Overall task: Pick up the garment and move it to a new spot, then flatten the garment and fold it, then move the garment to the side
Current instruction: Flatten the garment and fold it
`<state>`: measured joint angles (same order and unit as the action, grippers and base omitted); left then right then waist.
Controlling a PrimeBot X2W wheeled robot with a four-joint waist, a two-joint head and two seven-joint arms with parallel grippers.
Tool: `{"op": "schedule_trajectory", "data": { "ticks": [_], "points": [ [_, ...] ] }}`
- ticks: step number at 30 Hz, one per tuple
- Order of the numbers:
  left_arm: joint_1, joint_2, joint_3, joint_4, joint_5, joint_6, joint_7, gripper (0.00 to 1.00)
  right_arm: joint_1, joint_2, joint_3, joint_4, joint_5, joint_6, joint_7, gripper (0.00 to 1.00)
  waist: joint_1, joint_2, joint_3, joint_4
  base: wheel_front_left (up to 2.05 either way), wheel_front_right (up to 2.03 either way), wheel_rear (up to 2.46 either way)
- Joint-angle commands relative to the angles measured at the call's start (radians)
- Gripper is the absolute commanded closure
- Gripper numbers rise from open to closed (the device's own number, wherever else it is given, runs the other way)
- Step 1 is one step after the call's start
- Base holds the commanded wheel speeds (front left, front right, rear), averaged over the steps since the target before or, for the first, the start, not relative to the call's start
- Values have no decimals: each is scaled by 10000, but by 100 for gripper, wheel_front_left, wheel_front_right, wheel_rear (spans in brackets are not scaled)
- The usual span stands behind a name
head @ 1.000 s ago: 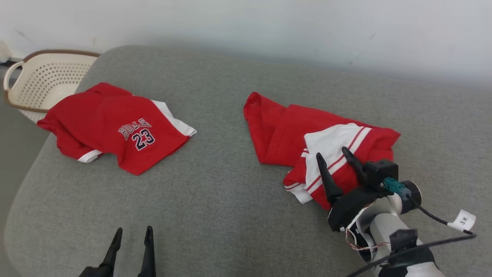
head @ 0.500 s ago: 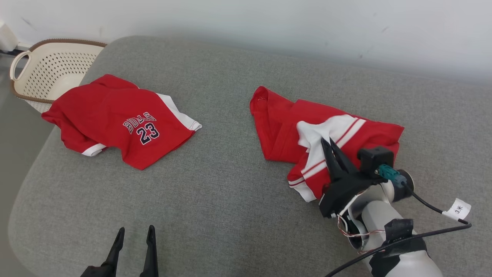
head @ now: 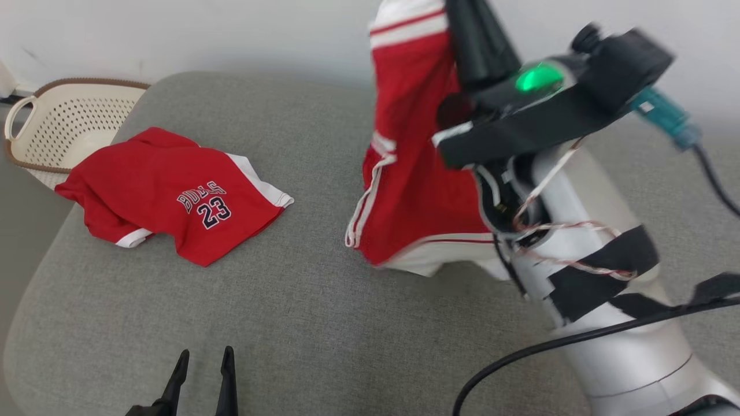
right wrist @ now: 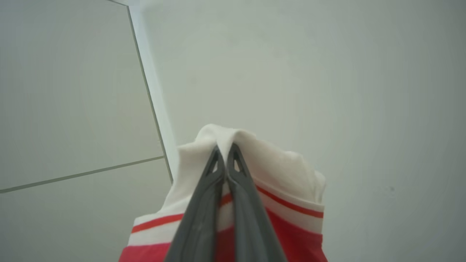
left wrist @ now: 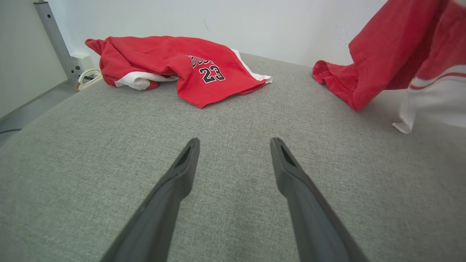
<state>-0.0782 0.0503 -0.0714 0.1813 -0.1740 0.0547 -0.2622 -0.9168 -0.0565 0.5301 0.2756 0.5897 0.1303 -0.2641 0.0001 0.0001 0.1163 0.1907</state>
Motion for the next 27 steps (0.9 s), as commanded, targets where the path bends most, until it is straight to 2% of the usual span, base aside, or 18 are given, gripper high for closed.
{"op": "schedule_trajectory", "data": {
  "ticks": [1, 8, 11, 12, 16, 17, 18, 22, 27],
  "points": [
    [224, 1, 21, 37, 59, 17, -44, 0, -75, -105, -241, -174, 101, 8, 0, 100, -1, -1, -124, -118, 0, 0, 0],
    [180, 1, -25, 71, -22, -48, -44, 0, 269, -984, -1481, 511, -82, 8, -1, 100, -1, -1, -157, -394, 0, 0, 0],
    [23, 1, -117, 39, -88, -17, -44, 0, 801, -1598, -1971, 1411, -399, 8, -1, 100, -1, -1, -51, -453, 0, 0, 0],
    [-49, 1, -199, 25, -106, -47, -44, 0, 1343, -1988, -2334, 2060, -558, 8, -3, 100, -1, -1, 9, -461, 0, 0, 0],
    [-81, 3, -286, 20, -79, -76, -44, 0, 2498, -2538, -3263, 3299, -654, 8, -1, 100, -1, -1, 99, -519, 0, 0, 0],
    [-74, 3, -277, 43, -60, -105, -44, 0, 2761, -2654, -3536, 3649, -733, 8, -1, 81, -1, -1, 99, -543, 0, 0, 0],
    [-49, 3, -265, 71, -18, -146, -44, 0, 2993, -2744, -3813, 3994, -810, 8, -1, 0, -1, -1, 89, -580, 0, 0, 0],
    [62, 7, -155, 119, 133, -242, -44, 0, 3578, -2877, -4631, 4485, -1141, 8, -3, 0, -1, -1, 29, -775, 0, 0, 0],
    [126, 2, -63, 208, 186, -330, -44, 0, 4130, -2747, -5184, 4199, -1679, 8, -3, 0, -1, -1, -135, -1057, 0, 0, 0]
  ]
}}
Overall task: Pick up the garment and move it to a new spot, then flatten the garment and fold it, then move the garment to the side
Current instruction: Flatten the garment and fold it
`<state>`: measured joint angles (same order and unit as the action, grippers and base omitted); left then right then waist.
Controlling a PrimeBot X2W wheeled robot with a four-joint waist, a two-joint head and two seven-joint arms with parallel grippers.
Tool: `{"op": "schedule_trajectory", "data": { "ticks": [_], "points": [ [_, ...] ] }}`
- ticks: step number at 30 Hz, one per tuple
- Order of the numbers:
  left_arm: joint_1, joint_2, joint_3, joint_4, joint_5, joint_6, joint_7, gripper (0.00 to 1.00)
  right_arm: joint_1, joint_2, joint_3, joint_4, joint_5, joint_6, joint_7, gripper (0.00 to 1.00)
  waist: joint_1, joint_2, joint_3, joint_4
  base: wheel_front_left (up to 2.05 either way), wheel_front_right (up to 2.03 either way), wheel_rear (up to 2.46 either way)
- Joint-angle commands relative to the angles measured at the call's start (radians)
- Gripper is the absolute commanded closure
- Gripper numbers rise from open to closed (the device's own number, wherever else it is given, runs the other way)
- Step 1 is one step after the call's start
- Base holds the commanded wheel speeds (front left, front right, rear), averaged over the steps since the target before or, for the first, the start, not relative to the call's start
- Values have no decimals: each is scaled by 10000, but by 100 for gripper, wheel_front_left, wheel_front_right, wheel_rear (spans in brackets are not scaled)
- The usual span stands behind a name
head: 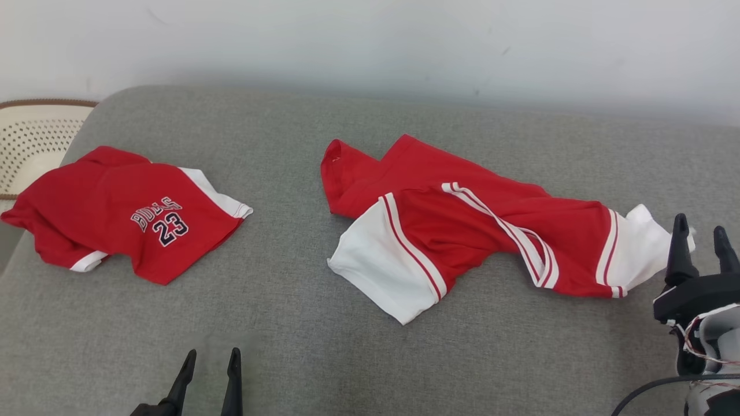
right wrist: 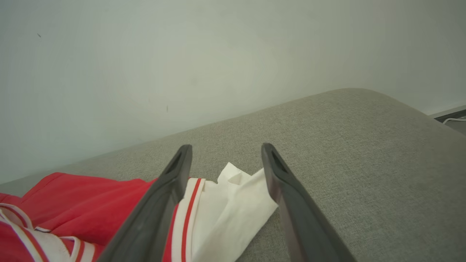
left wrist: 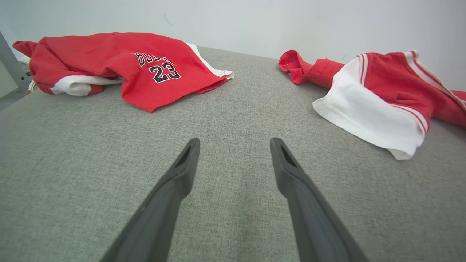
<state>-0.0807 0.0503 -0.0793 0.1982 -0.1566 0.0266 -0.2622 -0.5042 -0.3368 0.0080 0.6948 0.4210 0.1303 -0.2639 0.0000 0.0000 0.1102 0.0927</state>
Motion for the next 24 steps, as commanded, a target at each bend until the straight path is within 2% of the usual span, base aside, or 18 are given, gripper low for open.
{"op": "schedule_trajectory", "data": {
  "ticks": [1, 4, 9, 16, 24],
  "points": [
    [152, 2, 9, 46, 24, -72, -44, 0, 85, 178, 59, -114, -64, 8, -3, 0, 0, 0, -107, -117, 0, 0, 0],
    [164, 4, -6, 79, 25, -58, -44, 0, 242, 298, 326, -426, -236, 8, -3, 0, 0, 0, -157, -175, 0, 0, 0],
    [197, 4, -108, 127, -127, -101, -44, 0, 175, 716, 1980, -1243, -299, 8, -3, 0, 0, 0, -202, -119, 0, 0, 0],
    [268, 4, -190, 162, -275, 3, -44, 0, 113, 768, 3808, -1033, -98, 8, -3, 0, 0, 0, -162, 329, 0, 0, 0],
    [471, 2, -38, 144, -297, -1, -44, 0, 594, 494, 4056, -716, -432, 8, -3, 0, 0, 0, -165, 499, 0, 0, 0]
  ]
}}
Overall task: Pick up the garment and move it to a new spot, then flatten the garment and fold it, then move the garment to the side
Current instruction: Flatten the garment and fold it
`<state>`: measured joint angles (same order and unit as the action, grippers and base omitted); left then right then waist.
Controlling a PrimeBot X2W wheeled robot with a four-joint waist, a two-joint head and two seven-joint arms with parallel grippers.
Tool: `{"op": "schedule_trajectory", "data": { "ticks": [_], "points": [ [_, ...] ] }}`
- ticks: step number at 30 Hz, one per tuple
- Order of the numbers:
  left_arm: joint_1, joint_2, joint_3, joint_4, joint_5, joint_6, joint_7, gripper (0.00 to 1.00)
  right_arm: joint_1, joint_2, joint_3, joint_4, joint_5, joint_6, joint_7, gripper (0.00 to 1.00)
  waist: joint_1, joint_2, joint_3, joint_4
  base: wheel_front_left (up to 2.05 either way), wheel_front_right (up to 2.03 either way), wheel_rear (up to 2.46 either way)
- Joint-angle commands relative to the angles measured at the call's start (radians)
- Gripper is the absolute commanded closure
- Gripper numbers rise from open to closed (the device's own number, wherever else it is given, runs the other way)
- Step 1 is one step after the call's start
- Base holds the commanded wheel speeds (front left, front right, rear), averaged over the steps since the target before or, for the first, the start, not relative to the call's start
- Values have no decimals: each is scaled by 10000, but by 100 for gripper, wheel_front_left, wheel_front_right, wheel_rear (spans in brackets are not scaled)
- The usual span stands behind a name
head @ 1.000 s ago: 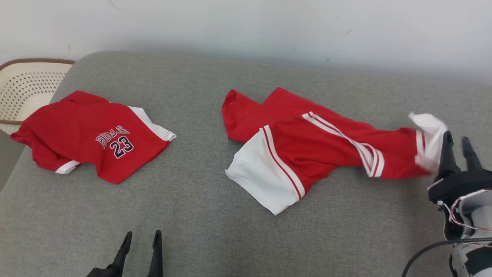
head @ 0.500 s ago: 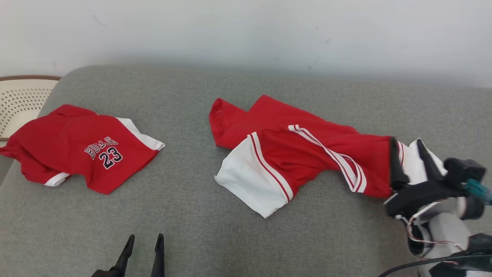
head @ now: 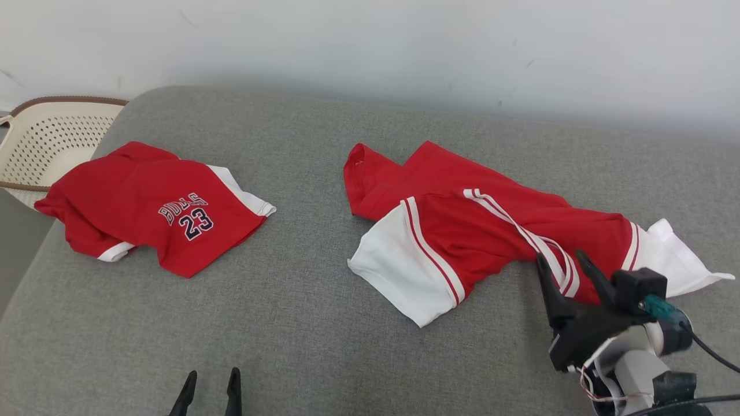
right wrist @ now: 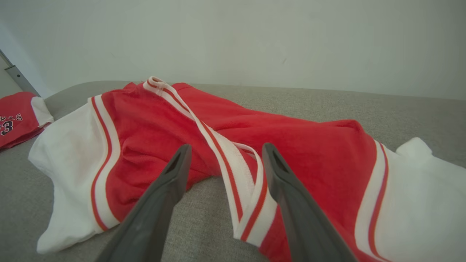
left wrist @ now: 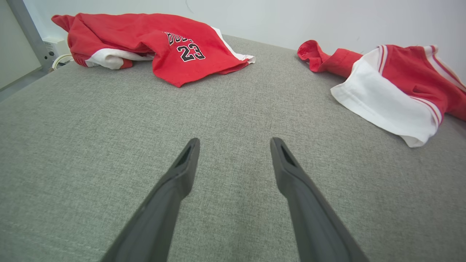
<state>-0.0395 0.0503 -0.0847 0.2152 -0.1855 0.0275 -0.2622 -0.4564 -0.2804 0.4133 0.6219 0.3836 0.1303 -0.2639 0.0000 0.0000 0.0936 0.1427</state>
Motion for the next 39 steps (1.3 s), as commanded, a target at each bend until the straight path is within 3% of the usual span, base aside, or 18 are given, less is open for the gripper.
{"op": "schedule_trajectory", "data": {
  "ticks": [1, 16, 17, 18, 19, 25, 34, 39],
  "points": [
    [87, 1, 24, -22, -7, -18, -44, 0, 230, -104, -34, 100, -123, 8, -4, 0, 0, 0, 0, -1, 0, 0, 0],
    [-149, 2, -86, -30, -133, 56, -44, 0, 275, -140, -457, 1367, -1322, 8, -3, 0, 0, 0, 212, 10, 0, 0, 0],
    [-155, 2, -91, -13, -137, 48, -44, 0, 209, -125, -543, 1550, -1391, 8, -3, 21, 0, 0, 223, 31, 0, 0, 0],
    [-162, 2, -94, -6, -154, 45, -44, 0, 109, -124, -630, 1680, -1480, 8, -3, 67, 0, 0, 236, 52, 0, 0, 0],
    [-168, 2, -101, -2, -188, 49, -44, 0, 34, -147, -722, 1808, -1567, 8, -4, 100, 0, 0, 264, 77, 0, 0, 0],
    [-261, 4, -180, -71, -260, -1, -44, 0, -777, -844, -1427, 2087, -2325, 5, -4, 100, 0, 0, 517, 235, 0, 0, 0],
    [-656, 4, -552, -48, -248, -149, -44, 0, -2860, -2641, -2664, 2863, -3845, 5, -4, 100, 0, 0, 964, 763, 0, 0, 0],
    [-686, 7, -757, 12, -194, -172, -44, 0, -3680, -2970, -3621, 3895, -4591, 3, 102, 100, 0, 0, 1001, 1073, 0, 0, 0]
  ]
}}
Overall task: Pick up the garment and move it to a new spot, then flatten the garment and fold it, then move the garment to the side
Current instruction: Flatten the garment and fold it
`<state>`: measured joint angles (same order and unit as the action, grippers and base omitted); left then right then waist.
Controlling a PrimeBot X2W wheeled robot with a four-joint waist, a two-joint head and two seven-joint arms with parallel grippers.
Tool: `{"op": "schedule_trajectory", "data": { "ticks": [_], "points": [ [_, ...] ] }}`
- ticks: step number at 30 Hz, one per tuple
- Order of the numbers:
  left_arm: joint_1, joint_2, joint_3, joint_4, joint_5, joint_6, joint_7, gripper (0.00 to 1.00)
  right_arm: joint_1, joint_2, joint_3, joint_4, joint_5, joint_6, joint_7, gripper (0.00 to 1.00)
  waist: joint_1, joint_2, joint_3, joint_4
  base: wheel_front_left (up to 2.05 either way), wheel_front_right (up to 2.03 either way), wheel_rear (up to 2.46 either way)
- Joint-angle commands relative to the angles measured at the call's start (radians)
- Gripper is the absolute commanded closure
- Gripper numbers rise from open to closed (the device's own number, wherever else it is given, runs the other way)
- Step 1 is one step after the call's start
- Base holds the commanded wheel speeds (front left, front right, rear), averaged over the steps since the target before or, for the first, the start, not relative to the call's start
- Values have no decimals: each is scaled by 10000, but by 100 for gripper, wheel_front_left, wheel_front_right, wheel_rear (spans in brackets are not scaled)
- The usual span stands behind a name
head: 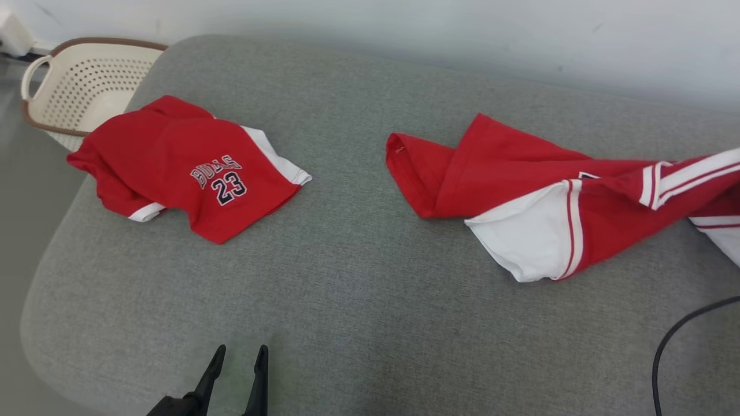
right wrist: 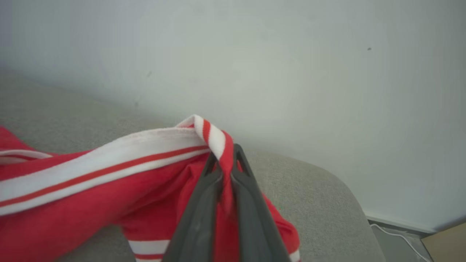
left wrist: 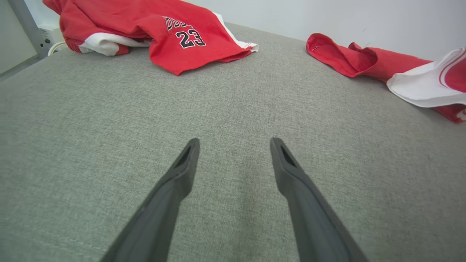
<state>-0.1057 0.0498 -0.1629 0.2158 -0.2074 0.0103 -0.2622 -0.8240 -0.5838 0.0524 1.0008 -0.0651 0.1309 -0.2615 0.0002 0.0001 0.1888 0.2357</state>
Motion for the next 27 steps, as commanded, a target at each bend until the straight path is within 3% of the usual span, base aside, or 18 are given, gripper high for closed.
{"op": "schedule_trajectory", "data": {
  "ticks": [1, 2, 8, 13, 18, 27],
  "points": [
    [-5, 9, 11, 18, 32, 11, -44, 0, -89, 54, -151, 394, -223, -3, 239, 65, -2, -1, 34, 167, 0, 0, 0],
    [22, 5, -1, 28, 34, 26, -44, 0, -190, 116, -303, 574, -257, -3, 286, 0, -2, -1, 9, 176, 0, 0, 0],
    [279, 6, 21, 165, 64, 65, -44, 0, 55, 480, -793, 1230, -516, -3, 161, 0, -2, -1, -237, 13, 0, 0, 0],
    [434, 5, 121, 249, 95, 40, -44, 0, 739, 1202, -478, 910, -356, -3, -40, 0, -2, -1, -593, -370, 0, 0, 0],
    [564, 6, 249, 302, 179, -68, -44, 0, 2265, 2201, 476, -1233, 875, -3, -25, 0, -2, -1, -1042, -781, 0, 0, 0],
    [663, 9, 242, 356, 263, -202, -44, 0, 3143, 2655, 2776, -3176, 2232, -3, -26, 0, -2, -1, -1186, -553, 0, 0, 0]
  ]
}}
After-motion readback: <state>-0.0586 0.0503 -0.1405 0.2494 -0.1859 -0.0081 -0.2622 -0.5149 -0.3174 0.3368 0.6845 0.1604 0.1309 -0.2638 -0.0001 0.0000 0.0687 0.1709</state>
